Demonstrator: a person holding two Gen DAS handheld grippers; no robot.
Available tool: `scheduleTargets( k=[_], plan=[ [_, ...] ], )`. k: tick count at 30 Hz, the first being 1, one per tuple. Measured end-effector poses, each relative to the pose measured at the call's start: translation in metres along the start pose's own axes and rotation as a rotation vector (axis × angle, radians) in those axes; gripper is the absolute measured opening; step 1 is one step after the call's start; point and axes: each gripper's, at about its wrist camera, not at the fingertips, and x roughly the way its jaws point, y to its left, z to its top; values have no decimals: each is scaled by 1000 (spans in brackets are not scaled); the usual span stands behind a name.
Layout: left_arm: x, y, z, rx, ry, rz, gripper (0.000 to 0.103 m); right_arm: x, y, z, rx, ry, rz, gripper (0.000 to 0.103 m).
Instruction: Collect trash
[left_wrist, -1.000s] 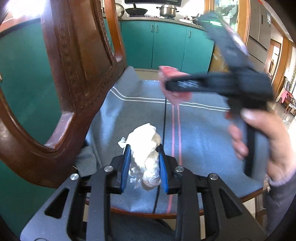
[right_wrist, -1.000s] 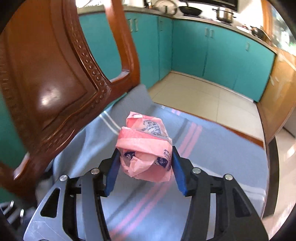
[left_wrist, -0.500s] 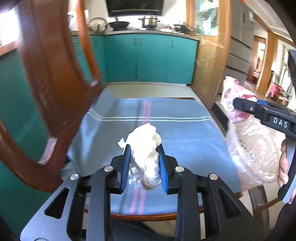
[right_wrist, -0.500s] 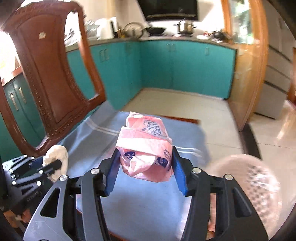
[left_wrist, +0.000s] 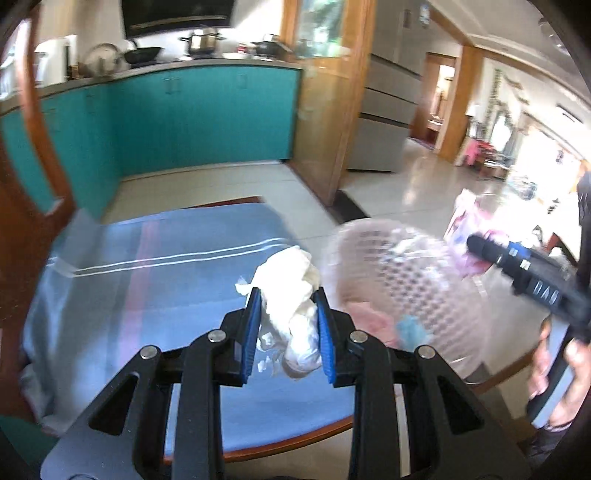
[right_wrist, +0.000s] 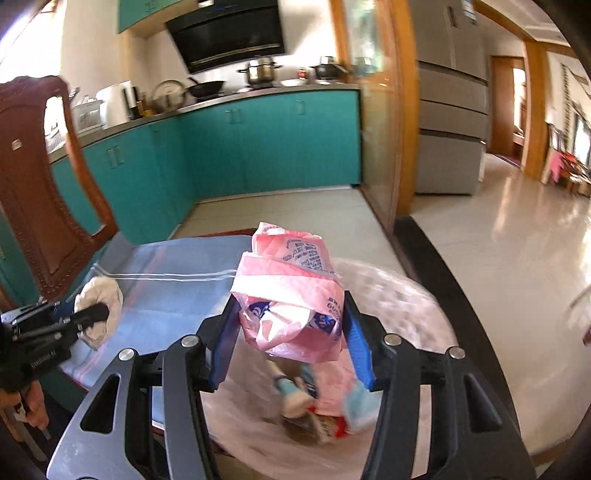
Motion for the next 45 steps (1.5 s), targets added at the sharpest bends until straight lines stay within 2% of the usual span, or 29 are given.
scheduleTargets(
  k=[5, 10, 12, 15, 17, 20, 25, 28, 30, 33, 35, 38, 42, 45],
  plan=[
    [28, -35, 16, 15, 50, -143, 30, -8, -28, -14, 16, 12, -78, 53],
    [60, -65, 17, 42, 104, -209, 31, -6, -49, -27, 55, 45, -106, 53],
    [73, -77, 14, 63, 124, -226, 35, -3, -55, -31, 66, 56, -112, 53],
    [82, -83, 9, 64, 136, -224, 58, 4, -60, -31, 82, 74, -111, 53],
    [82, -78, 6, 40, 142, -199, 72, 7, -58, -31, 85, 81, -110, 54],
    [76, -58, 9, 3, 133, -155, 76, 13, -56, -30, 89, 90, -96, 54],
    [34, -21, 8, -41, 38, 8, 85, 21, -42, -28, 72, 100, -70, 58],
    [8, -10, 1, -30, -22, 93, 92, 25, -35, -28, 71, 124, -79, 67],
    [-8, -6, -3, -6, -52, 134, 95, 24, -30, -28, 76, 127, -87, 86],
    [-32, -2, -11, 44, -96, 202, 97, 16, -22, -27, 91, 104, -70, 94],
    [-49, 3, -16, 51, -126, 250, 98, 9, -12, -24, 84, 86, -54, 95],
    [-76, 11, -21, 32, -165, 283, 100, -6, 6, -16, 66, 51, -28, 95],
    [-118, 20, -30, -1, -226, 360, 100, -41, 39, -7, 20, -59, 22, 100],
    [-141, 22, -37, -8, -253, 393, 100, -68, 62, -5, -15, -129, 3, 100]
  ],
)
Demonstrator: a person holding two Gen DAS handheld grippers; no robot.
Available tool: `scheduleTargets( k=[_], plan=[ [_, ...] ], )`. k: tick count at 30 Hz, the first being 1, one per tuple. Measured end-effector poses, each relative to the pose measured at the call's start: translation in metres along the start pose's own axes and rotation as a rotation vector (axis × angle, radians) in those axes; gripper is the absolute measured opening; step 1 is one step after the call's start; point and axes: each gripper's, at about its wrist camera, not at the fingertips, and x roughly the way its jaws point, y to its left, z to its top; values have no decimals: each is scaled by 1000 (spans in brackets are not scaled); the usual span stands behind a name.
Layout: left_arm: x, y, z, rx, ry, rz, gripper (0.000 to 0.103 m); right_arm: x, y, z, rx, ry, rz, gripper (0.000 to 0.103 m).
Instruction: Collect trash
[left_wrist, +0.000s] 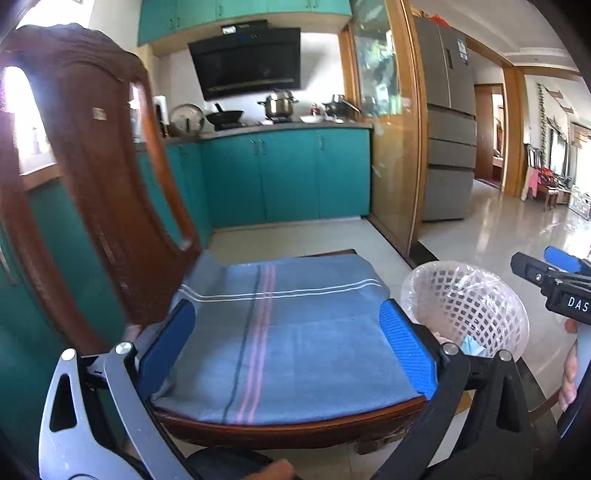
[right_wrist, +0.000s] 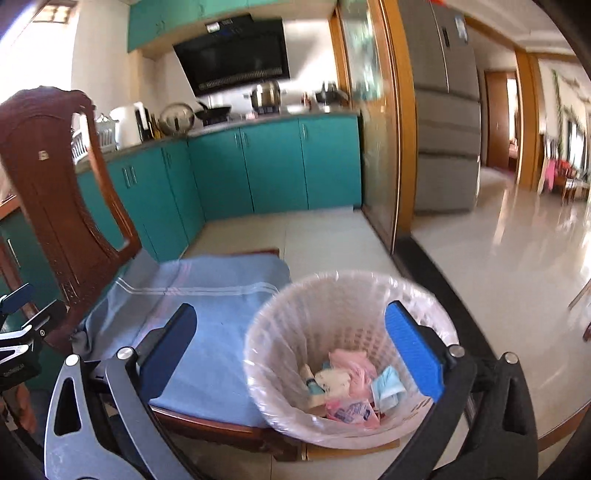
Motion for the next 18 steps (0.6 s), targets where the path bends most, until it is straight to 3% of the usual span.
scheduleTargets(
  k=[8, 12, 18],
  plan=[
    [-53, 20, 0, -47, -77, 35, 100, -52, 33, -3, -62, -125, 8, 100],
    [-73, 27, 0, -56, -119, 42, 100, -70, 48, -12, -130, -204, -30, 100],
    [-84, 28, -3, -43, -133, 37, 100, -81, 63, -17, -182, -237, -23, 100]
  ],
)
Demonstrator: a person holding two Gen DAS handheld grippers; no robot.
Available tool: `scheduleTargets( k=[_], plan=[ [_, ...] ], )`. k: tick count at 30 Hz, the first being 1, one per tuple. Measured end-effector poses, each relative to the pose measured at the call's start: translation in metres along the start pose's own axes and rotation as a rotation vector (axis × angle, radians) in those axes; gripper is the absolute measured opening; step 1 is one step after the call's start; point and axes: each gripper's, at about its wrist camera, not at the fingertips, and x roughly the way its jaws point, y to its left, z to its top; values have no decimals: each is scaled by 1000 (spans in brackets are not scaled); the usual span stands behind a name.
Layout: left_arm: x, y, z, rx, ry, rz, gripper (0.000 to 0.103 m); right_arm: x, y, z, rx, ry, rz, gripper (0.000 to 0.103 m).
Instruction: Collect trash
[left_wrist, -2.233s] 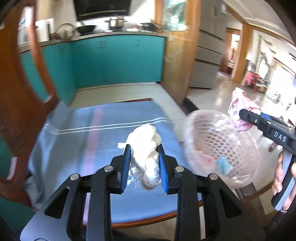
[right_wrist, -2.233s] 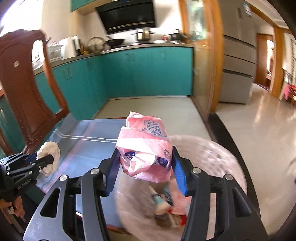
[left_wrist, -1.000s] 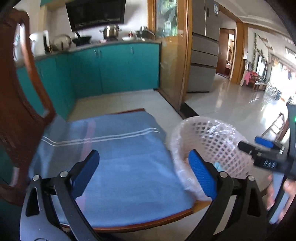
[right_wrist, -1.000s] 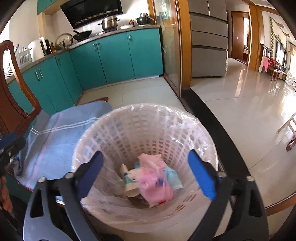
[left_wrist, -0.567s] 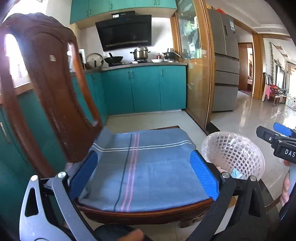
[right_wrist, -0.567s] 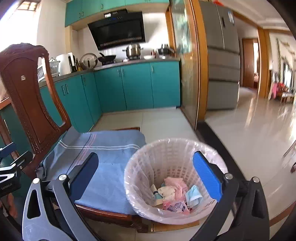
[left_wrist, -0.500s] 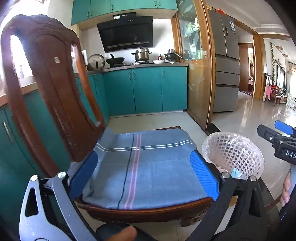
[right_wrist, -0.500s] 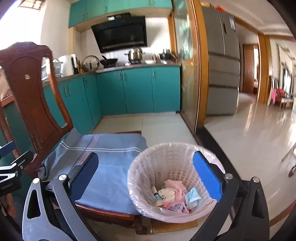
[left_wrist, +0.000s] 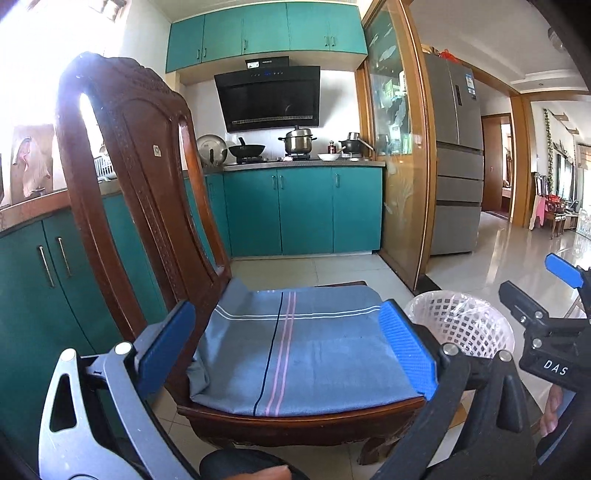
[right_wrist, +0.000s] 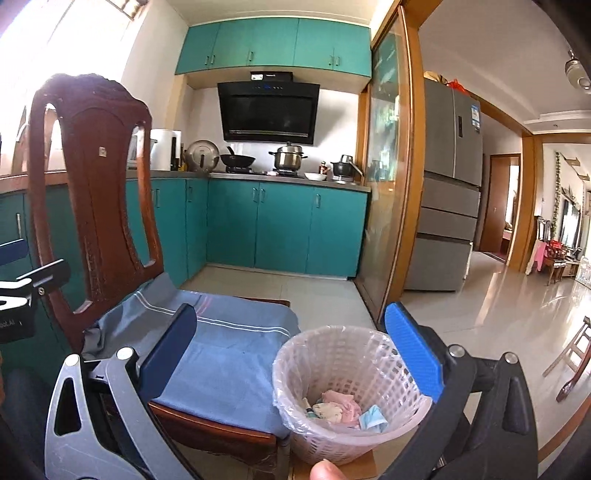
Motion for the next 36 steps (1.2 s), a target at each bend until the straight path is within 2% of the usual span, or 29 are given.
scheduleTargets(
  k=[4, 15, 27, 36],
  plan=[
    [-1, 1, -2, 0, 1, -8, 100, -3, 3, 2, 0, 12, -24, 100],
    [-2, 6, -5, -12, 0, -8, 100, -13, 1, 9, 54, -33, -2, 100],
    [3, 9, -9, -19, 12, -13, 100, -10, -8, 7, 93, -29, -60, 100],
    [6, 9, -10, -18, 27, -25, 100, -8, -9, 7, 107, -26, -66, 100]
  ],
)
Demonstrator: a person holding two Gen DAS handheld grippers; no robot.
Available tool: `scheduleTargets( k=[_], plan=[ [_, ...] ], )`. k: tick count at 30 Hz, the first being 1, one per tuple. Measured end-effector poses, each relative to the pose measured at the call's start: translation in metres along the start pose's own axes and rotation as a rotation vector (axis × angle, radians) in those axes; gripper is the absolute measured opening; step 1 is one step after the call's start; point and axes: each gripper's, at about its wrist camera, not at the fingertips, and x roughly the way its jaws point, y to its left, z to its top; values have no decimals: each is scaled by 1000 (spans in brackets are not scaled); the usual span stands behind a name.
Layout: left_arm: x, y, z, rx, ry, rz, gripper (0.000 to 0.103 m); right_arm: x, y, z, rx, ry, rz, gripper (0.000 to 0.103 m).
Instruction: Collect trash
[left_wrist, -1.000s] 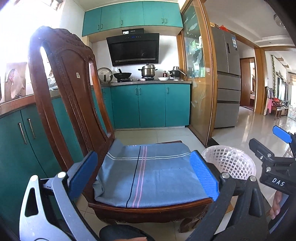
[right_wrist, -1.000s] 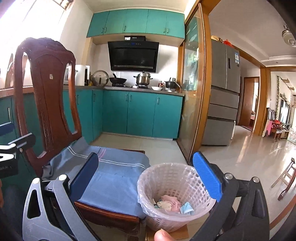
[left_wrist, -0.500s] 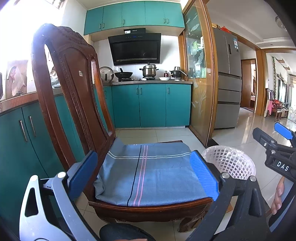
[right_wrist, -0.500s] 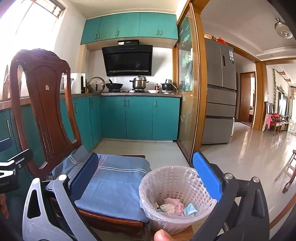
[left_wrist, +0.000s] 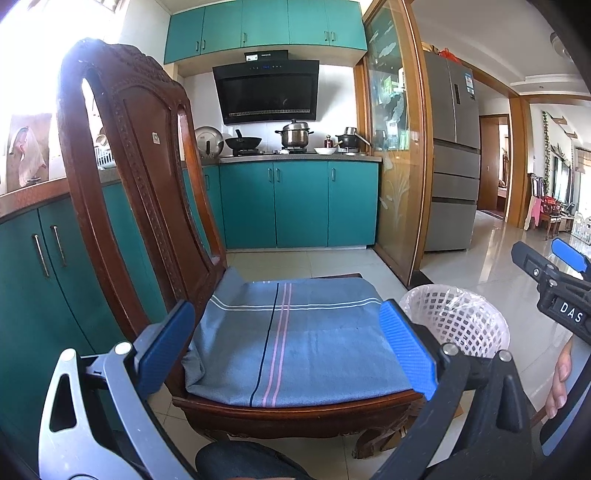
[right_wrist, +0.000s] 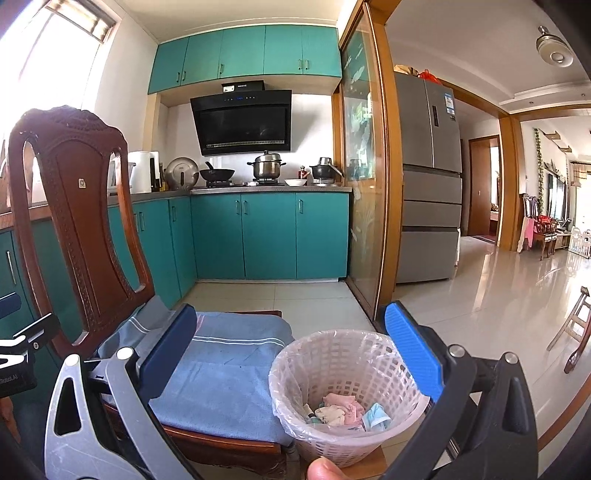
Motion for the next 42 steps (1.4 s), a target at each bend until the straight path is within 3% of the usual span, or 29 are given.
scheduleTargets(
  k=[31, 42],
  plan=[
    [10, -5, -4, 9, 39, -14, 100, 15, 6, -6, -6, 42, 18, 100],
    [29, 1, -10, -13, 120, 23, 100, 26, 7, -11, 9, 98, 51, 100]
  ],
)
